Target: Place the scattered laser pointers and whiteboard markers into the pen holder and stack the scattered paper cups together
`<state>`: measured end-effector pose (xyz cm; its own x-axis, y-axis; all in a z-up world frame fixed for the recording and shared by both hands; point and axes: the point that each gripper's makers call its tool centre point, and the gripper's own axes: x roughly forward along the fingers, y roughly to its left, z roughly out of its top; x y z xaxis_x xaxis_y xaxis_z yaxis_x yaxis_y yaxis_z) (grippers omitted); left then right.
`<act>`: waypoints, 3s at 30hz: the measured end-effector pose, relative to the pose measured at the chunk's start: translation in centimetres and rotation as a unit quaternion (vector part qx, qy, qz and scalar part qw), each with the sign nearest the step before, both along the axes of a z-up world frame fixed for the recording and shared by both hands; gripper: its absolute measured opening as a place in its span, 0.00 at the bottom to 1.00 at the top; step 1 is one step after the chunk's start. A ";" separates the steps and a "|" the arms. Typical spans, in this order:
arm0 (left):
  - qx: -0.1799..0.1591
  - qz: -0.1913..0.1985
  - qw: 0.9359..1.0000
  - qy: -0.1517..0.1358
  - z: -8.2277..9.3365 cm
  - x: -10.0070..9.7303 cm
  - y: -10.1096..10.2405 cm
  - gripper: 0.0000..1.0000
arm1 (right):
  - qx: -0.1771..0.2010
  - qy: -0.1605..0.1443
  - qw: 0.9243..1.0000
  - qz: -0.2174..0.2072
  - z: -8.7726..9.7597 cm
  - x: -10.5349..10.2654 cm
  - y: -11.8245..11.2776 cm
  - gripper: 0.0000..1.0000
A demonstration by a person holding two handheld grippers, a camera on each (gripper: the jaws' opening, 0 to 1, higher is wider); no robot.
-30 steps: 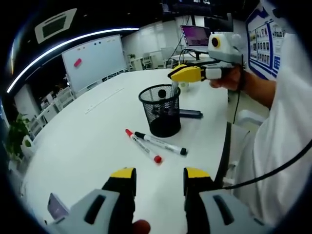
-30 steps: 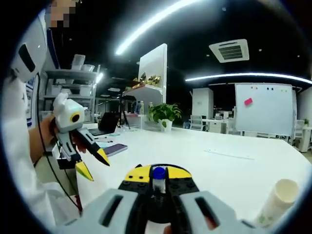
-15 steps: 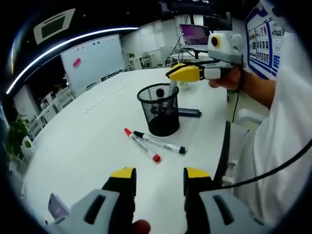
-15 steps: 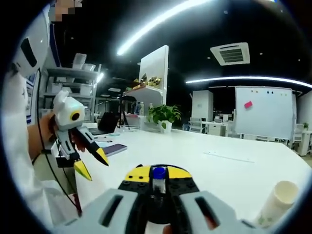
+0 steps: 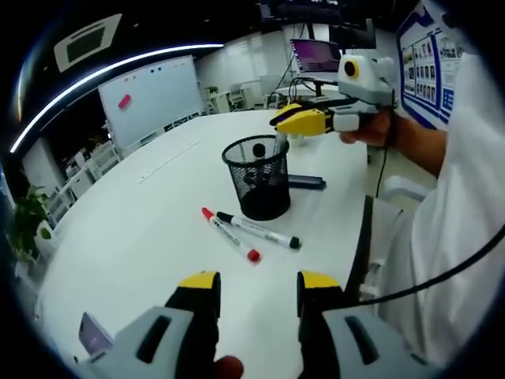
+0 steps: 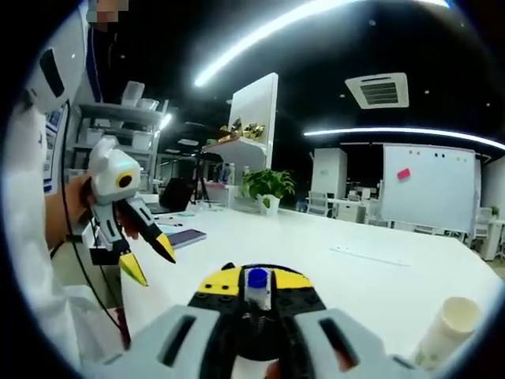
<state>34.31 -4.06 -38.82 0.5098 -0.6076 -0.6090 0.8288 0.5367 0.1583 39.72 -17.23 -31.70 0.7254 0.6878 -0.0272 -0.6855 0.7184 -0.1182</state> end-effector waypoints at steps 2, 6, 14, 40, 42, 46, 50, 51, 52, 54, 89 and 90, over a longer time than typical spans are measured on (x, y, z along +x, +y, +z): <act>0.000 0.000 1.000 0.001 0.0 -0.1 0.0 0.40 | 0.003 0.000 1.000 -0.001 0.1 0.0 -0.1 0.14; 0.002 0.002 1.000 0.001 0.0 -0.1 0.1 0.40 | 0.006 0.001 1.000 -0.002 0.2 0.0 -0.3 0.16; 0.004 0.001 1.000 -0.004 0.3 -0.1 0.1 0.40 | 0.019 0.000 1.000 -0.001 0.5 0.0 -0.5 0.18; -0.001 -0.006 1.000 -0.008 1.3 -0.8 -0.5 0.40 | 0.015 0.003 1.000 0.012 0.0 -0.9 -0.9 0.24; -0.002 -0.004 1.000 -0.009 1.3 -0.7 -0.6 0.40 | 0.011 0.004 1.000 0.012 0.0 -1.0 -0.9 0.25; -0.003 -0.002 1.000 -0.011 1.5 -0.5 -0.6 0.40 | 0.009 0.002 1.000 0.011 0.0 -1.1 -1.1 0.25; -0.004 -0.005 1.000 -0.009 1.4 -0.5 -0.8 0.40 | 0.005 0.004 1.000 0.007 -0.2 -1.2 -1.4 0.25; -0.004 -0.005 1.000 -0.009 1.4 -0.5 -0.8 0.40 | 0.003 0.005 1.000 0.006 -0.3 -1.2 -1.4 0.25; -0.003 -0.006 1.000 -0.008 1.4 -0.5 -0.9 0.40 | 0.002 0.005 1.000 0.005 -0.4 -1.2 -1.5 0.25; -0.004 -0.007 1.000 -0.009 1.3 -0.5 -1.0 0.40 | 0.001 0.005 1.000 0.004 -0.4 -1.2 -1.7 0.26; -0.013 0.001 1.000 0.000 -0.2 0.4 -1.4 0.40 | -0.017 0.012 1.000 -0.017 -1.3 -1.0 -3.3 0.26; -0.016 0.002 1.000 0.000 -0.3 0.5 -1.5 0.40 | -0.016 0.013 1.000 -0.018 -1.3 -1.1 -3.4 0.26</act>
<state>34.79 -5.52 -39.09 0.5118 -0.6251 -0.5893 0.8270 0.5442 0.1410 38.67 -20.59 -32.99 0.7486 0.6596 -0.0675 -0.6623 0.7388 -0.1244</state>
